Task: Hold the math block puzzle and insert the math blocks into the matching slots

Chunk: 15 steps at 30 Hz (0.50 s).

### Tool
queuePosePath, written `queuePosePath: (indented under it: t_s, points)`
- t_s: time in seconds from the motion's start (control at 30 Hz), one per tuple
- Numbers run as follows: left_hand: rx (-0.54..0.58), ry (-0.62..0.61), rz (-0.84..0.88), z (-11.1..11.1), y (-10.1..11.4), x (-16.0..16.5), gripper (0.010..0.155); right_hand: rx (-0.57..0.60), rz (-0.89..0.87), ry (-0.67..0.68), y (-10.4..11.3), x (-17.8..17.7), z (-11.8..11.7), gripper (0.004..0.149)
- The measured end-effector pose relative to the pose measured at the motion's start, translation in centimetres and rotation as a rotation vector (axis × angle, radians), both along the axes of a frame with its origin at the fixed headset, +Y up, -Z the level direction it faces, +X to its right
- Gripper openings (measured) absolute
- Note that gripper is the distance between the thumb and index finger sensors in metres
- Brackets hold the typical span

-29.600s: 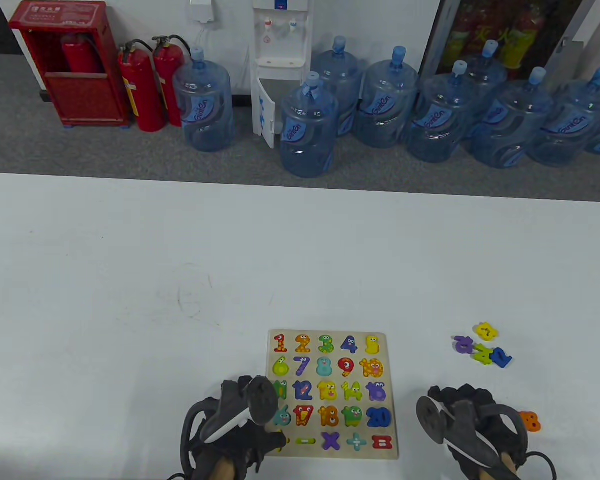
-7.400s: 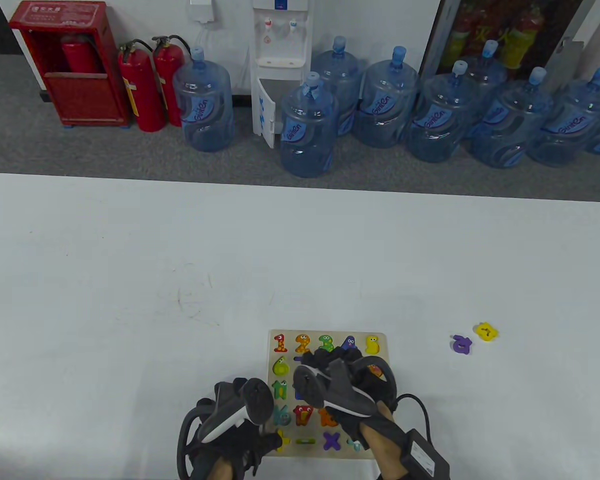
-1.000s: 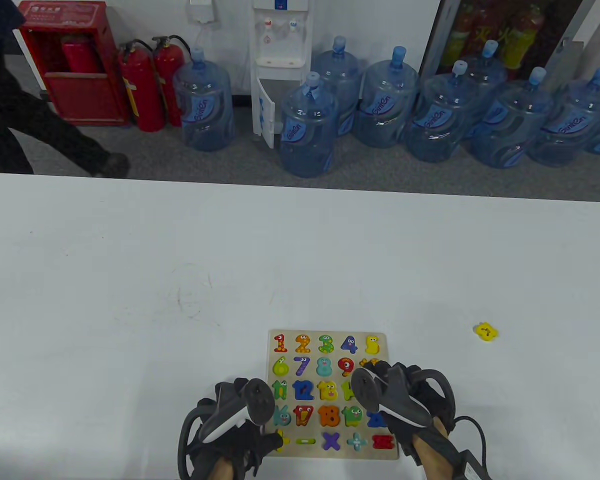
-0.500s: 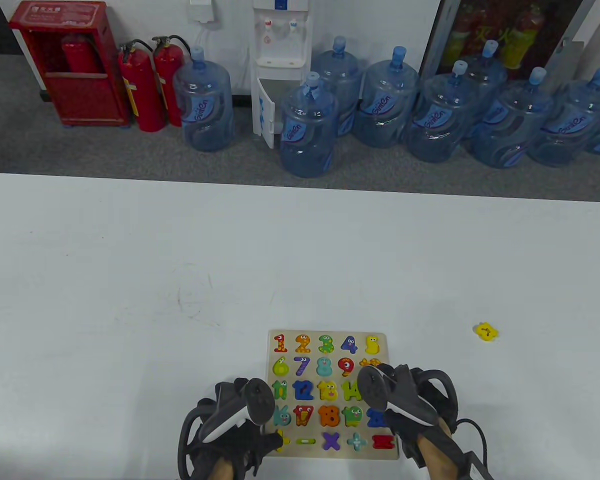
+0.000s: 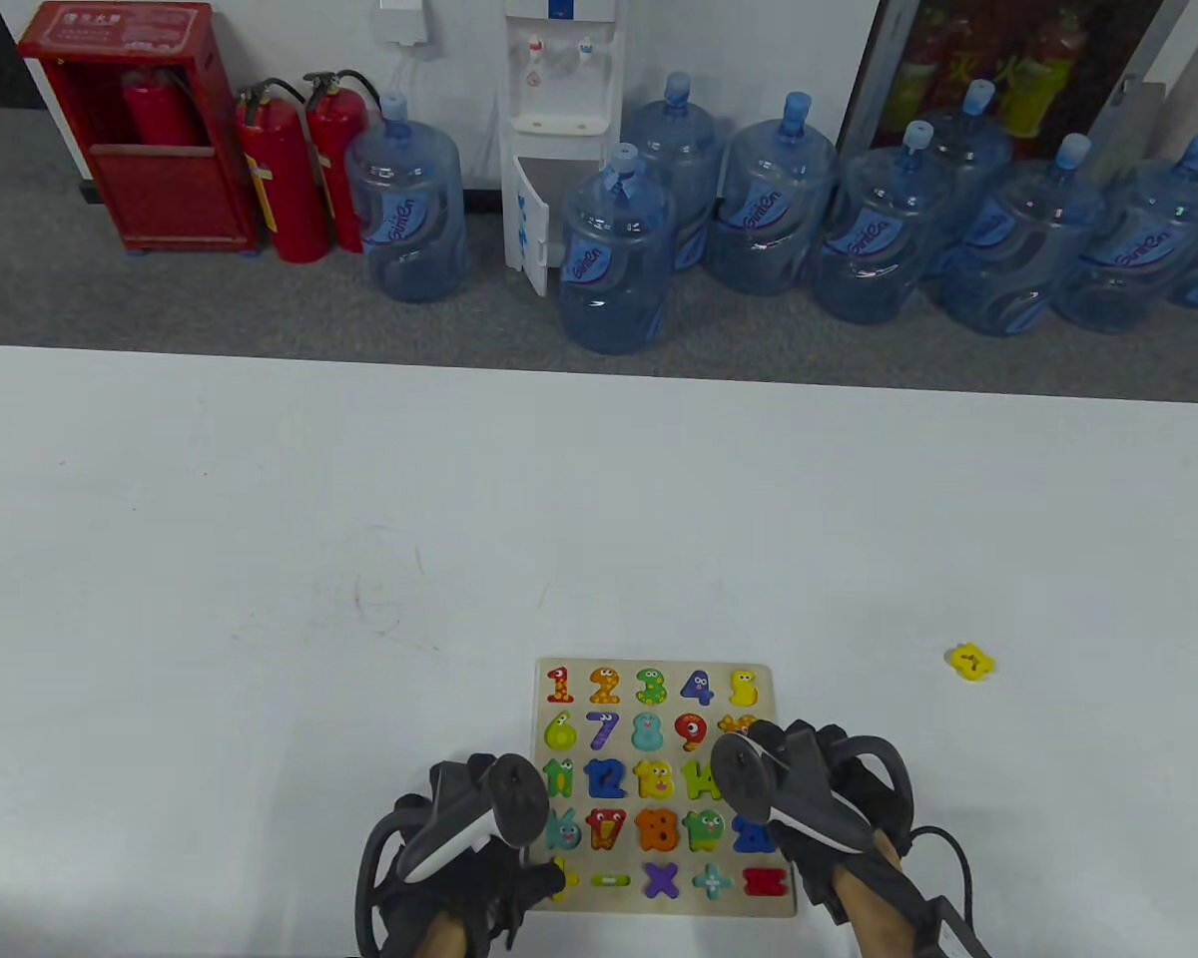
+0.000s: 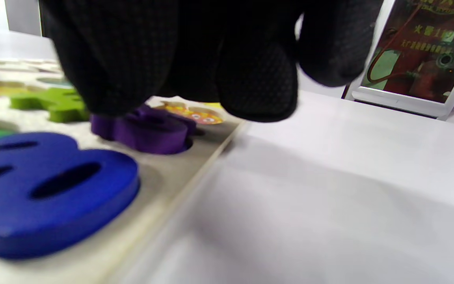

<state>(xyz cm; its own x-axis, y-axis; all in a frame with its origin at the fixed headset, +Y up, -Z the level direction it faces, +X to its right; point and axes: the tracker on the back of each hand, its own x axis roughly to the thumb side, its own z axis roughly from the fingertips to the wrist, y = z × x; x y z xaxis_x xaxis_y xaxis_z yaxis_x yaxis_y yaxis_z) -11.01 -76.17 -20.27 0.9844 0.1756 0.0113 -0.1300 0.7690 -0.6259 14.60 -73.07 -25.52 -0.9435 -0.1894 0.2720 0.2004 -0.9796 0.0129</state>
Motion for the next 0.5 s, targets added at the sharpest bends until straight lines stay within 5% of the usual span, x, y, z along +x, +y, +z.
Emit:
queuePosePath:
  t_s: [0.2, 0.33, 0.5]
  points:
    - [0.0, 0.0, 0.001, 0.0, 0.0, 0.0, 0.092, 0.031, 0.088, -0.026, -0.3, -0.5, -0.4, 0.05]
    - [0.001, 0.002, 0.004, 0.0, 0.0, 0.0, 0.092, 0.012, -0.001, -0.036, 0.6, 0.4, -0.8, 0.049]
    - [0.001, 0.006, 0.009, 0.0, 0.0, -0.1, 0.091, 0.076, -0.085, -0.234, 3.6, 6.3, -3.0, 0.05]
